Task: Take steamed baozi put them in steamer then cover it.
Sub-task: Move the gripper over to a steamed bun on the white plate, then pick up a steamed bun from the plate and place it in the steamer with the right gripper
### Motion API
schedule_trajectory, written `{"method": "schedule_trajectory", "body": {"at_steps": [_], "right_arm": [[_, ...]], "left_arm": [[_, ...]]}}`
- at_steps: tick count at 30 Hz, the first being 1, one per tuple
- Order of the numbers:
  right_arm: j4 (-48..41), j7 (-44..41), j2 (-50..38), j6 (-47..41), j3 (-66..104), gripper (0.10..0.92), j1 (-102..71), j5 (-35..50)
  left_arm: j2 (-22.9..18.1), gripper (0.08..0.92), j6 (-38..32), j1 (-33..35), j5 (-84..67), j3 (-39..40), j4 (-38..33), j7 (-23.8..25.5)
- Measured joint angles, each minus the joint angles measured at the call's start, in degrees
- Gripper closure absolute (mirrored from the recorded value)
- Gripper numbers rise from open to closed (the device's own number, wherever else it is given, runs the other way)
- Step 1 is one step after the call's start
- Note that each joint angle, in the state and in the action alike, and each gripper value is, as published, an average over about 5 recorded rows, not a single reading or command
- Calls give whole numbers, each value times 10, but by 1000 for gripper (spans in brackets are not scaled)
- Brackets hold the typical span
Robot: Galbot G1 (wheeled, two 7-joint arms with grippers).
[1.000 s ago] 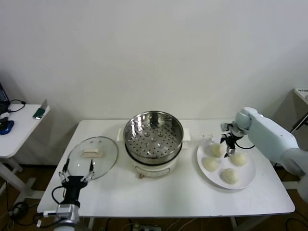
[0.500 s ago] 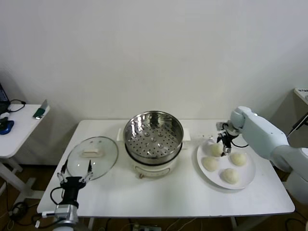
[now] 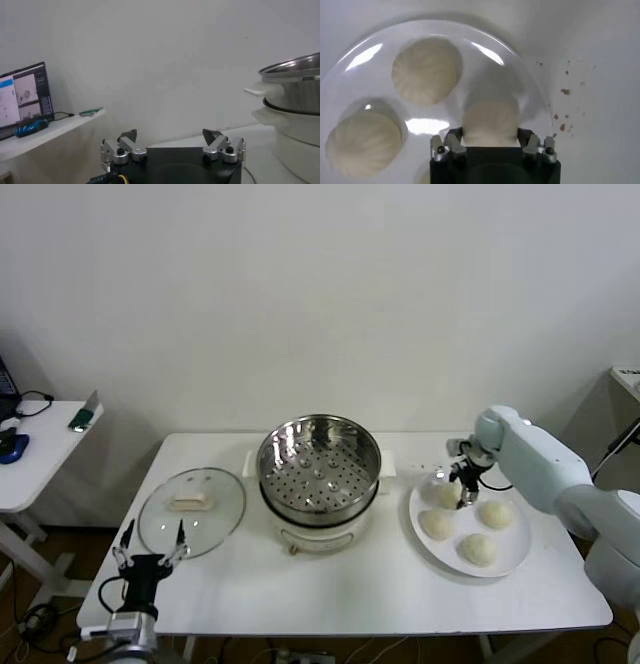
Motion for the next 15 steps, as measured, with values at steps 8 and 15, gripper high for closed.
{"method": "schedule_trajectory", "body": {"at_steps": [8, 15], "right_arm": [[28, -9, -15, 16, -22, 338, 24, 12], [110, -15, -32, 44, -108, 338, 108, 65]], "left_arm": [[0, 177, 0, 7, -5, -5, -4, 0], [0, 177, 1, 10, -7, -4, -10, 0]]}}
